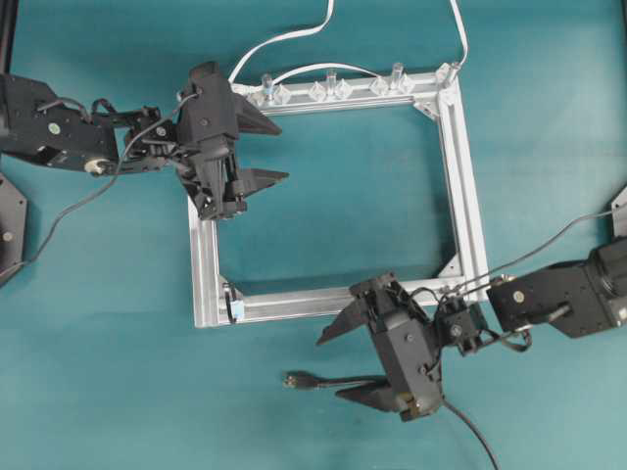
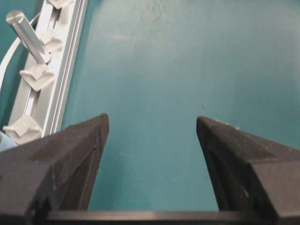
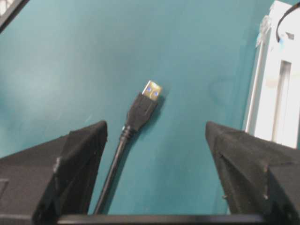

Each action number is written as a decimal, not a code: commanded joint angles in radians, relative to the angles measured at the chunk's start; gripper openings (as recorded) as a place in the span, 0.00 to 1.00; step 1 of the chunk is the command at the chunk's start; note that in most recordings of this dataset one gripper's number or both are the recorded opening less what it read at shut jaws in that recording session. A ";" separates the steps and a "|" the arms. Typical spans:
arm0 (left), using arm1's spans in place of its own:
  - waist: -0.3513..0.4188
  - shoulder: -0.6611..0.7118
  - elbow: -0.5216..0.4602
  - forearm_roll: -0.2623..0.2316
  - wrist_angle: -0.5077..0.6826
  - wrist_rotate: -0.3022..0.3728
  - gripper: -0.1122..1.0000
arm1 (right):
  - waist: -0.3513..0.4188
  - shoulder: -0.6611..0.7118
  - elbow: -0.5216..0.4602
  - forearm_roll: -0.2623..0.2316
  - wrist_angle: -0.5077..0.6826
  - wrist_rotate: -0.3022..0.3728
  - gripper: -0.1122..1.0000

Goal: Insert the wire through the string loop located on the left side.
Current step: 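Lower the right gripper and grasp the black USB cable behind the plug, then lift the cable and carry it toward the zip-tie loop on the frame, then push the USB plug through the black zip-tie loop with the right gripper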

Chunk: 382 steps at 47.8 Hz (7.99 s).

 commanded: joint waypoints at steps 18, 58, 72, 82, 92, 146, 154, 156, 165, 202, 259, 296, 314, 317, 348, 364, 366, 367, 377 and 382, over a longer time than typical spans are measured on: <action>0.000 -0.026 -0.009 0.003 -0.005 0.006 0.79 | 0.046 0.109 -0.124 0.112 0.064 0.002 0.87; -0.002 -0.026 -0.008 0.003 -0.005 0.005 0.79 | 0.044 0.170 -0.167 0.112 0.156 0.002 0.84; -0.003 -0.025 -0.008 0.003 -0.005 0.002 0.79 | 0.044 0.169 -0.170 0.112 0.242 0.005 0.32; -0.006 -0.025 -0.009 0.003 -0.003 0.002 0.79 | 0.044 0.170 -0.181 0.112 0.249 0.014 0.28; -0.006 -0.026 -0.008 0.003 -0.003 0.002 0.79 | 0.044 0.163 -0.179 0.112 0.258 0.014 0.28; -0.006 -0.026 -0.008 0.003 -0.003 0.000 0.79 | -0.014 -0.028 -0.169 0.017 0.353 0.012 0.26; -0.006 -0.026 -0.008 0.003 -0.003 0.002 0.79 | -0.014 -0.029 -0.169 0.017 0.367 0.012 0.26; -0.006 -0.025 -0.008 0.003 -0.005 0.002 0.79 | -0.014 -0.029 -0.169 0.017 0.368 0.012 0.26; -0.006 -0.025 -0.008 0.003 -0.003 0.002 0.79 | -0.014 -0.031 -0.169 0.017 0.370 0.012 0.26; -0.008 -0.026 -0.008 0.003 -0.003 0.000 0.79 | -0.077 -0.034 -0.172 0.003 0.387 0.009 0.26; -0.009 -0.026 -0.006 0.003 -0.003 0.000 0.79 | -0.170 -0.043 -0.219 -0.015 0.425 0.018 0.26; -0.008 -0.026 -0.006 0.003 -0.002 0.000 0.79 | -0.184 -0.035 -0.232 -0.011 0.433 0.071 0.26; -0.008 -0.026 -0.006 0.003 -0.003 0.000 0.79 | -0.184 -0.031 -0.235 -0.011 0.433 0.071 0.26; -0.008 -0.025 -0.006 0.003 -0.002 0.000 0.79 | -0.183 -0.032 -0.235 -0.011 0.433 0.071 0.26; -0.009 -0.026 -0.006 0.003 -0.002 0.000 0.79 | -0.184 0.017 -0.298 -0.011 0.430 0.071 0.26; -0.009 -0.026 -0.006 0.003 0.000 0.000 0.79 | -0.184 0.064 -0.364 -0.011 0.433 0.071 0.26; -0.009 -0.026 -0.005 0.003 0.000 0.000 0.79 | -0.183 0.067 -0.368 -0.011 0.433 0.071 0.26; -0.008 -0.026 -0.006 0.003 0.000 0.000 0.79 | -0.184 0.071 -0.370 -0.012 0.433 0.071 0.26; -0.009 -0.026 -0.006 0.003 0.000 0.000 0.79 | -0.184 0.089 -0.390 -0.012 0.433 0.071 0.26; -0.009 -0.026 -0.006 0.003 -0.002 0.000 0.79 | -0.183 0.097 -0.399 -0.011 0.433 0.071 0.26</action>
